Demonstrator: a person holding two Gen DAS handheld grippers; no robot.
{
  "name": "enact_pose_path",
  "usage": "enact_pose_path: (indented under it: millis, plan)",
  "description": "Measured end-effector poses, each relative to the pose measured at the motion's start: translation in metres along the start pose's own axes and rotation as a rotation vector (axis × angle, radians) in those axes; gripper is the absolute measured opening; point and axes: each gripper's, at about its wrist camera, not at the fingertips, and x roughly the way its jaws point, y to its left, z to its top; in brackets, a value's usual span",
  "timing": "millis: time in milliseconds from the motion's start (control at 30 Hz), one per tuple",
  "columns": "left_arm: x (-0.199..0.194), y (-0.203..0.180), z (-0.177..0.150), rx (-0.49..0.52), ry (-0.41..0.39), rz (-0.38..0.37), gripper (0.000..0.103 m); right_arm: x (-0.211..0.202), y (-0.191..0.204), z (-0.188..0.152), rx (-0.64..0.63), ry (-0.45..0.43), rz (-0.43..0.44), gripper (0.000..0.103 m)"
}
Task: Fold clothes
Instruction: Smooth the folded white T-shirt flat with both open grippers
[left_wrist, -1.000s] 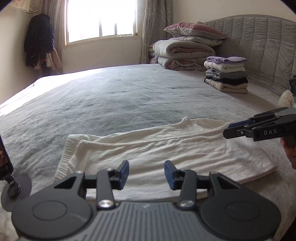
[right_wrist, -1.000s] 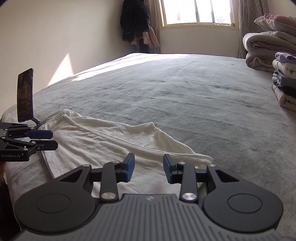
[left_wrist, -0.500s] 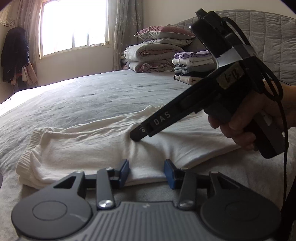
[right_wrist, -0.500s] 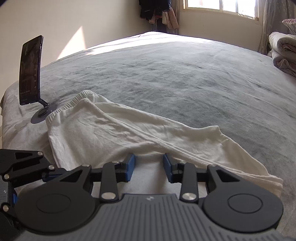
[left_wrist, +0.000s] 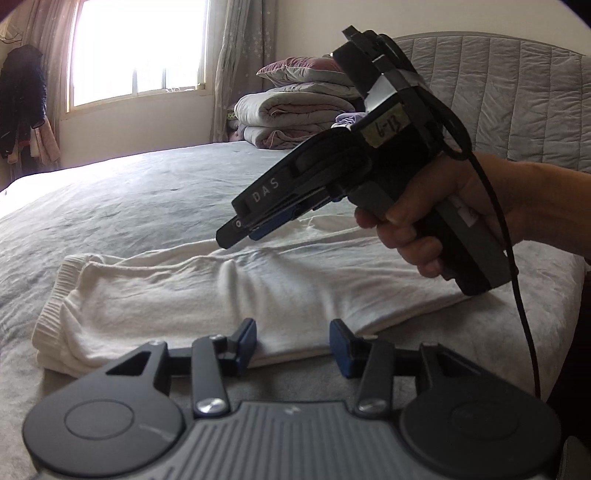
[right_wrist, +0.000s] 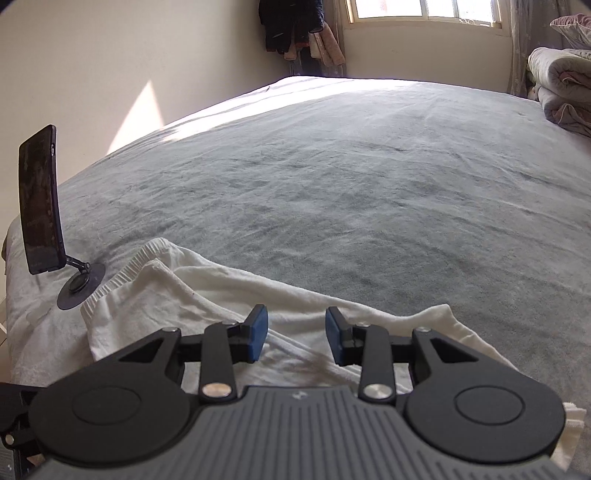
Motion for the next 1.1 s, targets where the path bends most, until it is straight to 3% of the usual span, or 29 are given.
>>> enact_pose_path:
  millis: [167,333,633,800,900,1100]
  plan:
    - [-0.008,0.015,0.006,0.001,-0.030,0.094,0.045,-0.013,0.020,-0.005,0.000,0.042,0.089,0.030]
    - [-0.003,0.035,0.001,-0.014,0.046,0.216,0.046,0.004,0.050,-0.012,-0.044,0.090,0.121,0.028]
    - [-0.004,0.047,-0.002,-0.058,0.071,0.179,0.047,0.049,0.064,0.002,-0.108,0.087,-0.002,0.022]
    - [-0.006,0.048,-0.004,-0.055,0.060,0.167,0.047,0.059,0.060,0.010,-0.087,0.042,-0.010,0.023]
    - [-0.013,0.044,-0.004,-0.016,0.027,0.151,0.048,0.045,0.047,0.012,0.000,0.017,0.023,0.031]
    - [-0.018,0.054,0.000,-0.047,-0.043,0.196,0.049,-0.016,0.020,-0.008,0.009,-0.043,0.007,0.032]
